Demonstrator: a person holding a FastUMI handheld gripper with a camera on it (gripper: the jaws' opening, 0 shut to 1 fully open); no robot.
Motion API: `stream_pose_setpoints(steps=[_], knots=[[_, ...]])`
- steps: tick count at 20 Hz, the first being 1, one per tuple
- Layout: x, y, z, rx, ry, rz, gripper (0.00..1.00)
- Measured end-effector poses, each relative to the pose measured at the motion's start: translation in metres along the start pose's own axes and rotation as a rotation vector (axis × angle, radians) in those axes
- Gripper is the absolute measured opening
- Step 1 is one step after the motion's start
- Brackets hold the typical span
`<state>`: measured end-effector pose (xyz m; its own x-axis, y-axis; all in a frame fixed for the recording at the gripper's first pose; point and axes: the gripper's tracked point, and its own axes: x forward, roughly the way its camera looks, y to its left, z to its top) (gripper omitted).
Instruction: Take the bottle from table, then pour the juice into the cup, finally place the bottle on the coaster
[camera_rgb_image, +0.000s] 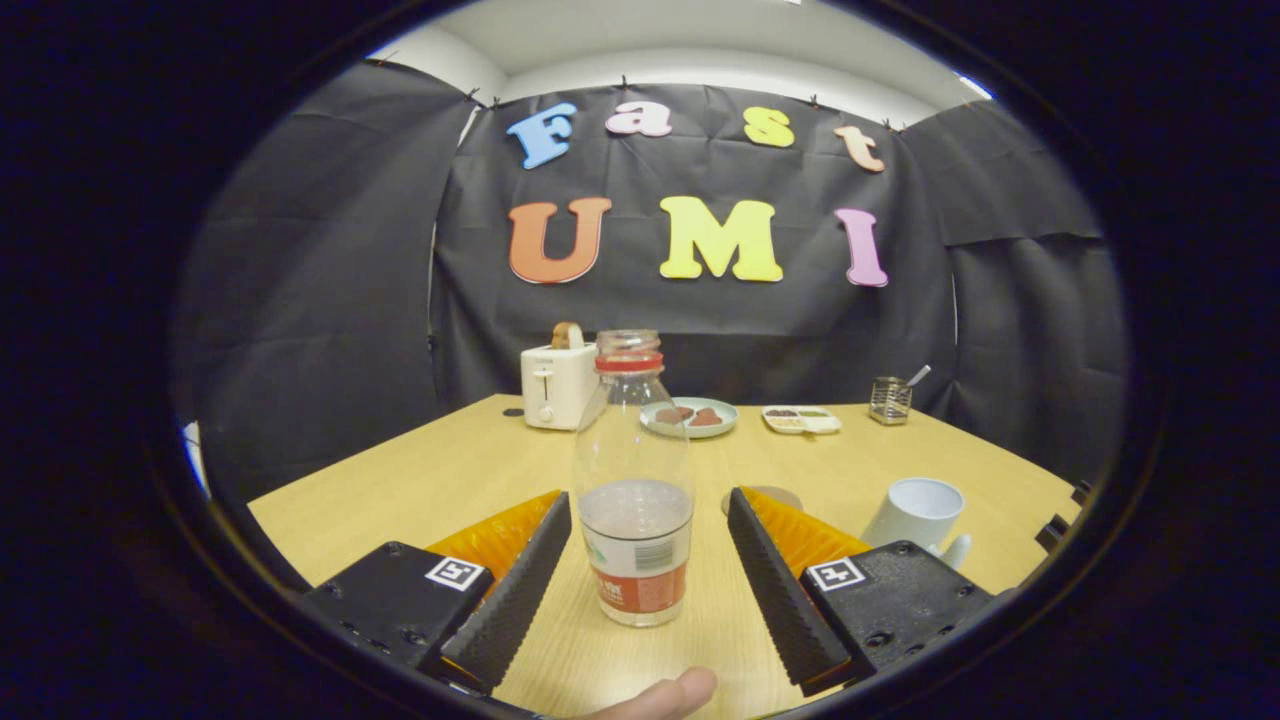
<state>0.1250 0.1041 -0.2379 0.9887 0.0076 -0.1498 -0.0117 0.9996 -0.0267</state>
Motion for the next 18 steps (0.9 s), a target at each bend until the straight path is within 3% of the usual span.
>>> stream_pose_setpoints(steps=[11, 14, 18], knots=[[0.03, 0.007, -0.008, 0.008, -0.028, -0.062, 1.0], [0.034, 0.009, -0.009, 0.015, -0.011, -0.06, 0.83], [0.018, 0.0, 0.009, 0.036, -0.032, -0.048, 0.8]])
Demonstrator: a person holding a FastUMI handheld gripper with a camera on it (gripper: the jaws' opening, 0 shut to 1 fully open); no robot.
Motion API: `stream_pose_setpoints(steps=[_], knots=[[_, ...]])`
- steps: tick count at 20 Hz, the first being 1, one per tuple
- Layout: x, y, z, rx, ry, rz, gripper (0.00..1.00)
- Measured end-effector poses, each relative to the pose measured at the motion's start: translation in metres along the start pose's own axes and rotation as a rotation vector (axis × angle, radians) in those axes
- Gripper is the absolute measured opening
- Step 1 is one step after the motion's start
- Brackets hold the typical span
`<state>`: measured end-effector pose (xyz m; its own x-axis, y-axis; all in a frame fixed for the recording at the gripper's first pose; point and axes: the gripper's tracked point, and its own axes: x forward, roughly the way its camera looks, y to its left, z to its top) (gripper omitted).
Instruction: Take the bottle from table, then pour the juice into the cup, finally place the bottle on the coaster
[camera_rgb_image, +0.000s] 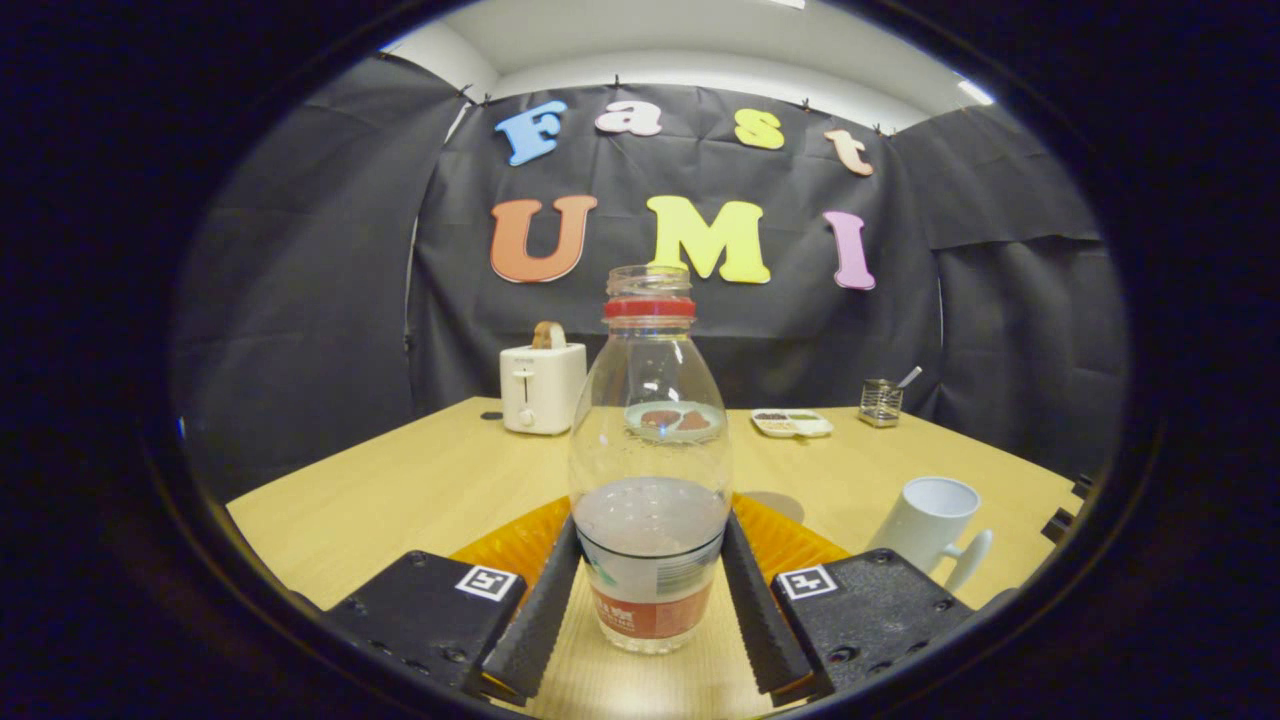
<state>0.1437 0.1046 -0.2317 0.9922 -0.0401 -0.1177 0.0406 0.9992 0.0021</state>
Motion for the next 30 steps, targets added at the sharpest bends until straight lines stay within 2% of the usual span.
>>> stream_pose_setpoints(steps=[9, 18, 26, 30], knots=[[0.0, -0.026, 0.006, 0.236, 0.09, 0.036, 0.79], [0.003, -0.038, 0.013, 0.515, 0.162, 0.106, 0.78], [0.0, -0.043, 0.027, 0.728, 0.182, 0.114, 0.78], [-0.004, -0.044, 0.035, 0.842, 0.174, 0.147, 0.77]])
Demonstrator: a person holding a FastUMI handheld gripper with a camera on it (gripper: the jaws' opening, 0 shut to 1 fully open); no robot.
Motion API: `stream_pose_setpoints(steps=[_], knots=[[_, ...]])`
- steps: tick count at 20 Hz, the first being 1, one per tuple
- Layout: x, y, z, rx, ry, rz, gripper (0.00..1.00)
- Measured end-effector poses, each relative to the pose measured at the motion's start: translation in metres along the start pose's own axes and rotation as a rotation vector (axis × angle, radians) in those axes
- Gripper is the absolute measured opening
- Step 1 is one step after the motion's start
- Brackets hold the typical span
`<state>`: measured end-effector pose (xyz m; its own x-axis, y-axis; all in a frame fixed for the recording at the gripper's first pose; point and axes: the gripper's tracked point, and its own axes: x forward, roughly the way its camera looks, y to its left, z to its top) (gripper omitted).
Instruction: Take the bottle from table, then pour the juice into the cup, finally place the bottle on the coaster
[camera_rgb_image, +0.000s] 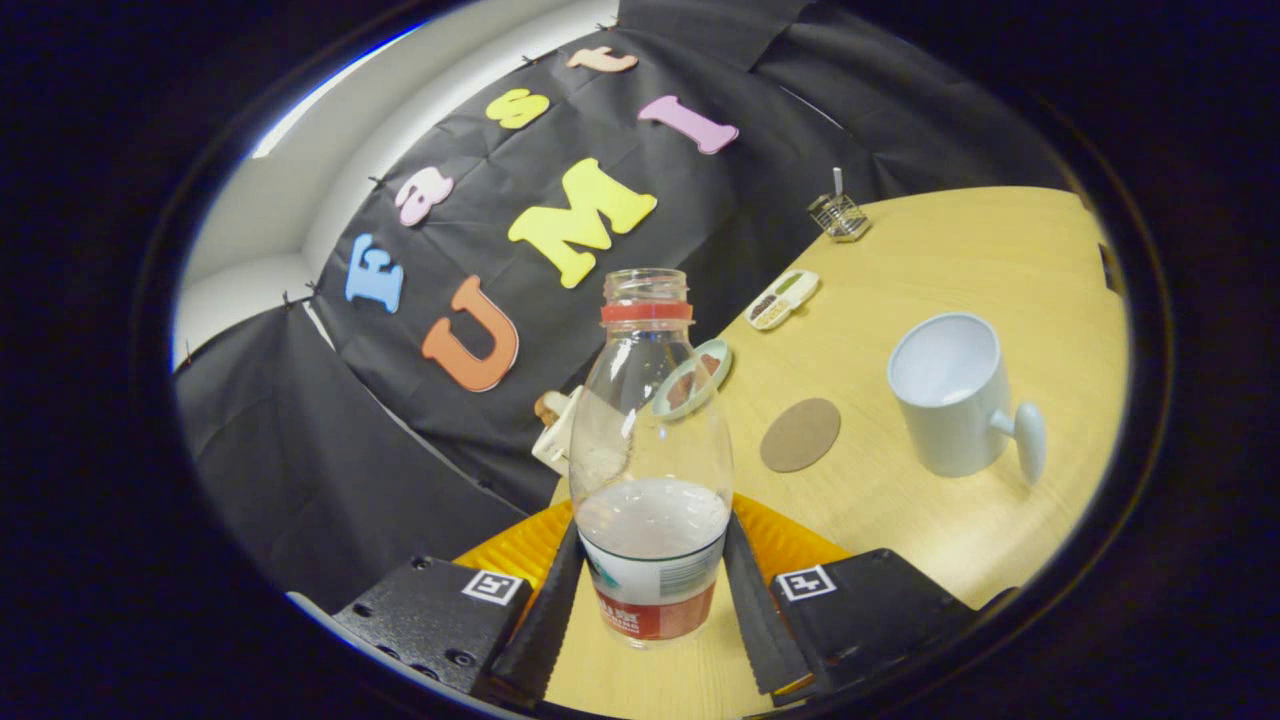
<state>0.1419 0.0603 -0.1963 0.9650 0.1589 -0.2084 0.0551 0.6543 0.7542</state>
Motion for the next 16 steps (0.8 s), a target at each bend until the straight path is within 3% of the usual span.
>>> stream_pose_setpoints(steps=[9, 16], knots=[[-0.006, -0.001, 0.02, 0.177, -0.021, 0.042, 0.77], [-0.009, 0.0, 0.03, 0.405, -0.045, 0.091, 0.77]])
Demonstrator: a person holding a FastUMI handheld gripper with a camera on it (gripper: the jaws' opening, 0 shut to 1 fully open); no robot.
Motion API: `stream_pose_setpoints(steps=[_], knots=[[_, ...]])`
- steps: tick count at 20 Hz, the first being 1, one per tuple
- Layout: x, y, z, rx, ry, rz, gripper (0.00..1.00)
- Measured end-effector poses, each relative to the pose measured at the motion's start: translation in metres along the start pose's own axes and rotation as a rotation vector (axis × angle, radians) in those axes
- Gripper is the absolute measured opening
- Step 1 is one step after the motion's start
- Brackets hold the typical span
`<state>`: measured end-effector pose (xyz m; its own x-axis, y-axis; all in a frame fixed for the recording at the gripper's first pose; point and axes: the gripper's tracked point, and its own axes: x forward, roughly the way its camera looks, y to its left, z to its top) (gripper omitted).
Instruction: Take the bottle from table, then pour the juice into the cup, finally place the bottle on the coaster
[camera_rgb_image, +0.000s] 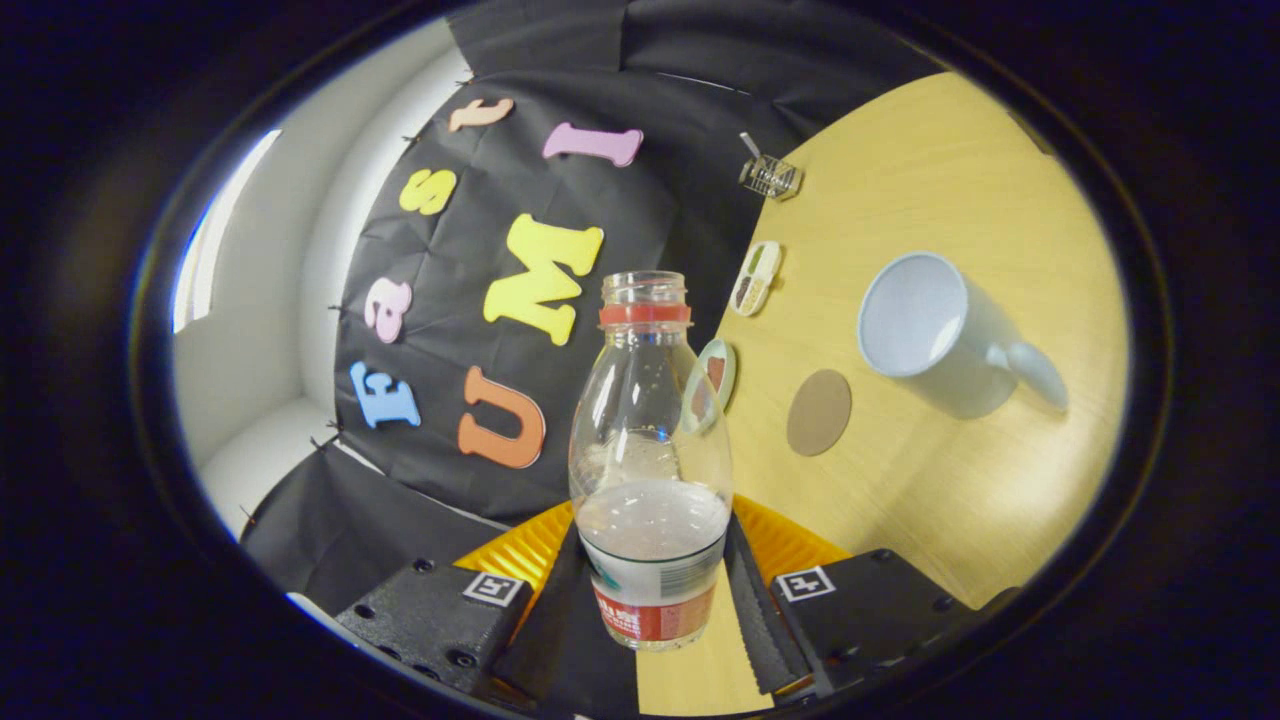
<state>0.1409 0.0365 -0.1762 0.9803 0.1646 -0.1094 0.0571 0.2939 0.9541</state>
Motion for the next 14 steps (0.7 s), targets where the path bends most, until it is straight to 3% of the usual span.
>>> stream_pose_setpoints(steps=[14], knots=[[0.013, 0.045, 0.014, 0.371, -0.011, 0.117, 0.77]])
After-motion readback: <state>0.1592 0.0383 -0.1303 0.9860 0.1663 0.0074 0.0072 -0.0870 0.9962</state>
